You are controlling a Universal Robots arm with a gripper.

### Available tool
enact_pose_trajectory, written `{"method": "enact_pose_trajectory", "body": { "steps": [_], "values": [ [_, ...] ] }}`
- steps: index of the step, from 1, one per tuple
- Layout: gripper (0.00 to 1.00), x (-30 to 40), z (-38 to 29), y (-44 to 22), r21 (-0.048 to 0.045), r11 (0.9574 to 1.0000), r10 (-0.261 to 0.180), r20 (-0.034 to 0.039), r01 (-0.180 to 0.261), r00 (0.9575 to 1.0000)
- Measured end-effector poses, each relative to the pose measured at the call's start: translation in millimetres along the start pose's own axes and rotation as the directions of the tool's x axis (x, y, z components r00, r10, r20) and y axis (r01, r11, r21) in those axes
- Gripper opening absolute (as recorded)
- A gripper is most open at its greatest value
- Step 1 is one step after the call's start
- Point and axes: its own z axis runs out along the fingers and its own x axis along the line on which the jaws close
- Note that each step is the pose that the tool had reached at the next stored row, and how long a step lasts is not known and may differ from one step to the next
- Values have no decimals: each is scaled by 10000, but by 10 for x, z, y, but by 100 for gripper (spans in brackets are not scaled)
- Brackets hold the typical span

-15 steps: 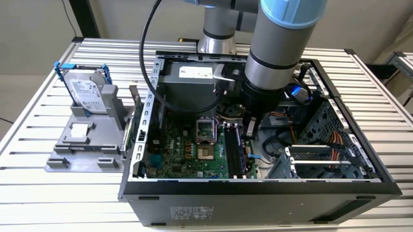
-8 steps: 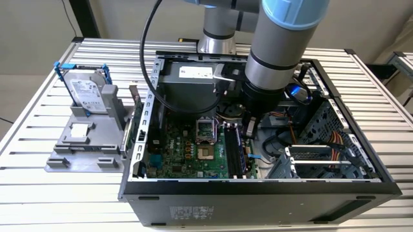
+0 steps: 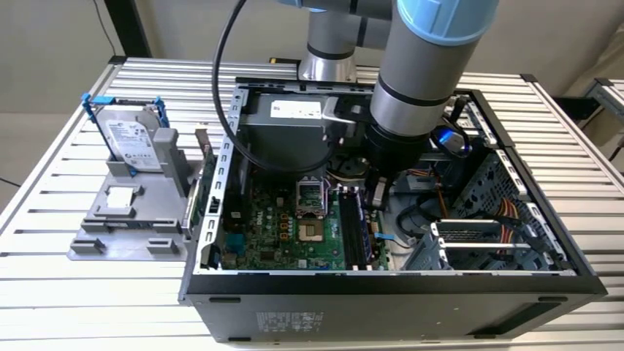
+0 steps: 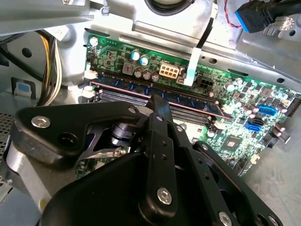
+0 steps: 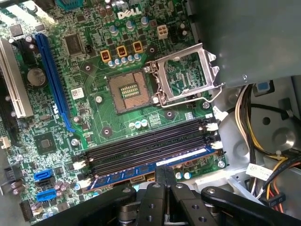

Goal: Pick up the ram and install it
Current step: 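Press down the ram until it locks into place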

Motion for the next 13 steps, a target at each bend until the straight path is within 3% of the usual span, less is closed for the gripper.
{"method": "enact_pose_trajectory", "body": {
  "steps": [13],
  "values": [
    [0, 0, 0, 0, -3, 10000, -98, 0, 98, 10000]
  ]
}}
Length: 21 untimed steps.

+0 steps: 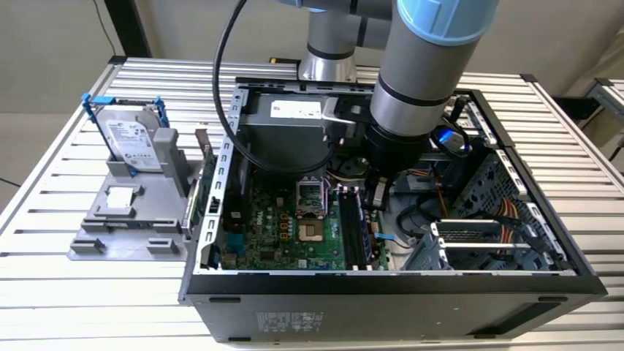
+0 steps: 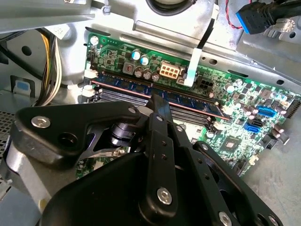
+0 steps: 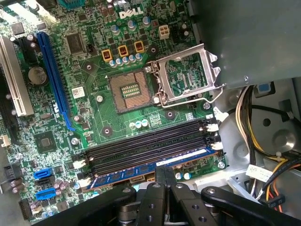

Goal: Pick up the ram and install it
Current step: 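Press down the ram until it locks into place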

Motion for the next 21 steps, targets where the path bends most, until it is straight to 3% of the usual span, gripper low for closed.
{"method": "enact_pose_trajectory", "body": {
  "steps": [11, 21],
  "values": [
    [0, 0, 0, 0, -14, 9981, -610, -4, 610, 9981],
    [0, 0, 4, 0, -32, 9913, -1316, -8, 1316, 9913]
  ]
}}
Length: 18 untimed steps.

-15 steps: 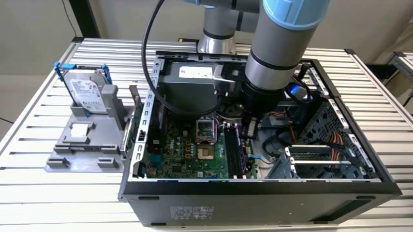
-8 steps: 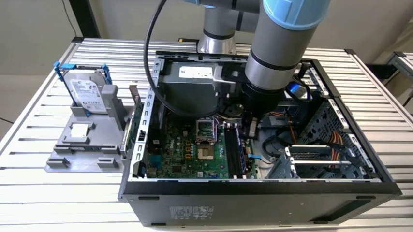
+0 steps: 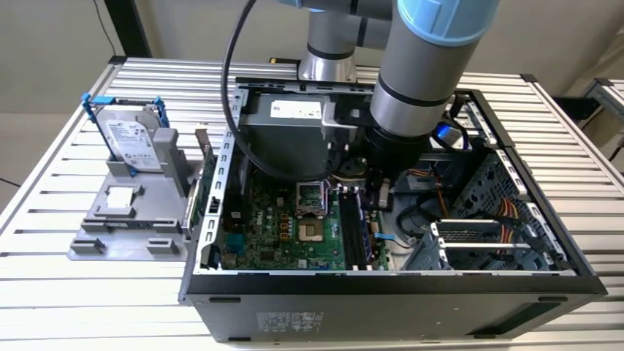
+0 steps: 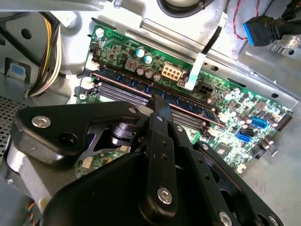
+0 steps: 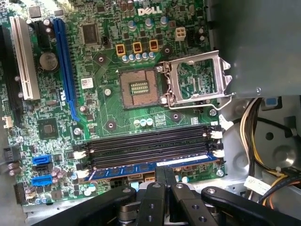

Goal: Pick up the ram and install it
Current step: 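Press down the ram until it locks into place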

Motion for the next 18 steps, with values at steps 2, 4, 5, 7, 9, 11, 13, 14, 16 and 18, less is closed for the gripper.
{"method": "enact_pose_trajectory", "body": {
  "steps": [2, 4, 5, 7, 9, 11, 13, 14, 16, 18],
  "values": [
    [0, 0, 4, 0, -4, 9999, -120, 0, 120, 9999],
    [0, 0, 12, 0, -9, 9998, -220, 1, 220, 9998],
    [0, 0, 18, 0, -14, 9996, -277, -2, 277, 9996],
    [0, 1, 26, 0, -25, 9992, -398, -6, 398, 9992],
    [0, 1, 27, 0, -39, 9987, -517, -10, 517, 9987],
    [0, 1, 31, 0, -50, 9979, -649, -8, 649, 9979],
    [0, 1, 32, 0, -60, 9968, -792, -11, 792, 9969],
    [0, 1, 33, 0, -63, 9963, -860, -10, 860, 9963],
    [0, 1, 34, 0, -68, 9951, -987, -11, 987, 9951],
    [0, 1, 34, 0, -72, 9939, -1104, -12, 1104, 9939]
  ]
}}
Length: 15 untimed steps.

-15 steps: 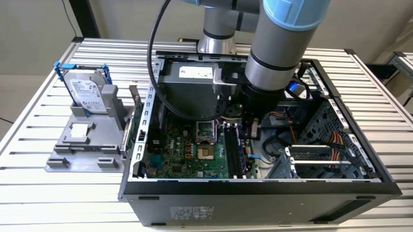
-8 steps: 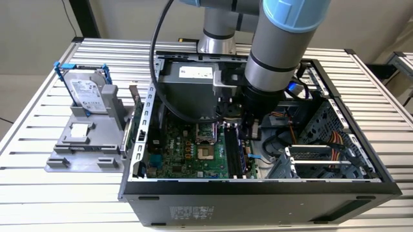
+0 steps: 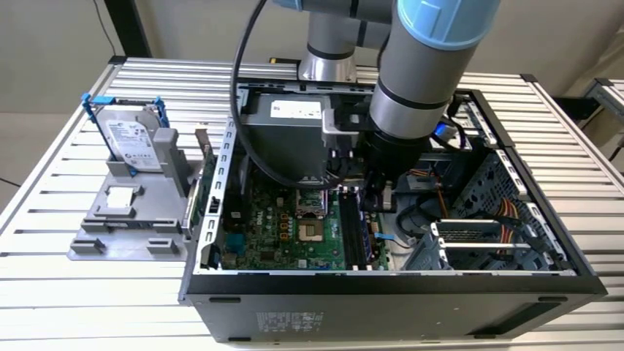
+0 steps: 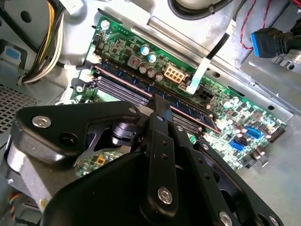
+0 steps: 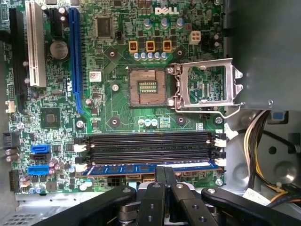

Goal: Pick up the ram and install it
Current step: 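Press down the ram until it locks into place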

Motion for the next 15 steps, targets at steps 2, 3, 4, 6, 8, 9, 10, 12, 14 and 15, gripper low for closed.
{"method": "enact_pose_trajectory", "body": {
  "steps": [2, 3, 4, 6, 8, 9, 10, 12, 14, 15],
  "values": [
    [0, 0, 0, 0, -4, 10000, -93, -1, 93, 10000],
    [0, 0, 1, 0, -7, 9999, -123, -1, 123, 9999],
    [0, 0, 1, 0, -8, 9999, -148, -1, 148, 9999],
    [0, 0, 1, 0, -9, 9999, -162, -2, 162, 9999],
    [0, 0, 1, 0, -10, 9999, -163, -2, 163, 9999],
    [0, 0, 1, 0, -9, 9999, -163, -1, 163, 9999],
    [0, 0, 1, 0, -9, 9999, -164, -2, 164, 9999],
    [0, 0, 6, -1, -9, 9999, -165, 2, 165, 9999],
    [0, 0, 14, -6, -13, 9999, -167, -1, 167, 9999],
    [0, 0, 19, -9, -16, 9999, -168, -1, 168, 9999]
  ]
}}
